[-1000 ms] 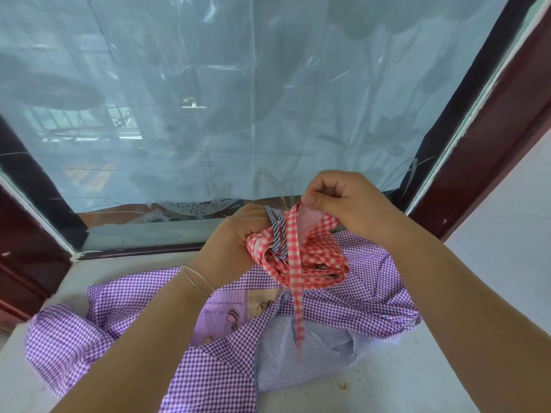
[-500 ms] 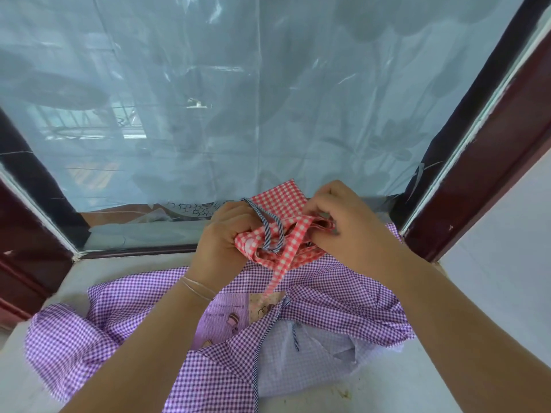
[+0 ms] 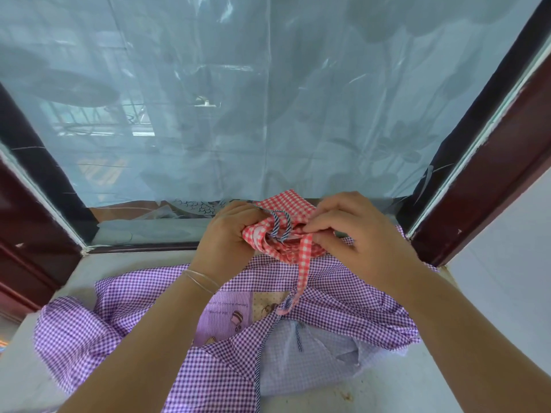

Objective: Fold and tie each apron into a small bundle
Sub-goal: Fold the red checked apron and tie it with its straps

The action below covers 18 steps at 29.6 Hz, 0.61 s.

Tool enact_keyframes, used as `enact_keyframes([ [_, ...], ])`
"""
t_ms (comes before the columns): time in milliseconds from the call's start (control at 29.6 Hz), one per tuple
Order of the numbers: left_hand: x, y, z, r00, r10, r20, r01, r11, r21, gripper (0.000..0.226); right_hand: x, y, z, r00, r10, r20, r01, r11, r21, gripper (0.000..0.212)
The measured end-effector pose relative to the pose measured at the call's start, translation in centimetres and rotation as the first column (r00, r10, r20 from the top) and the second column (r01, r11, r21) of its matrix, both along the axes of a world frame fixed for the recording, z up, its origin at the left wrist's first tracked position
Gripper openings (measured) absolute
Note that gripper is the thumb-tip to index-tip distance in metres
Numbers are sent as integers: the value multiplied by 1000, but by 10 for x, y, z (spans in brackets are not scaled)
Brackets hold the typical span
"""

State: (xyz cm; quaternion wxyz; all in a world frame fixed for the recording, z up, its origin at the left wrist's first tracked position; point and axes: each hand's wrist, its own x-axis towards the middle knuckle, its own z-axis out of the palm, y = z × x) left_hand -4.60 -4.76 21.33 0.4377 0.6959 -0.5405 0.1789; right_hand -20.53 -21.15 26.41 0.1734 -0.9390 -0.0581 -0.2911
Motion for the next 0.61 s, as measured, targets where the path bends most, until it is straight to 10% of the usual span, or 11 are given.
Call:
enact_keyframes([
  [203,-10,1,0,968,45,-248,-24,996,85,5,5,3,-19,990,-20,138,20,1000,4,15],
  [371,-6,-1,-4,590,122,-798,-173,985,22,22,-5,19,-22,993,-27,119,-30,891,453,27],
  [608,-17,-7,-2,412,22,-911,-142,989,-41,30,-5,23,-43,994,-102,-35,88,593,800,60],
])
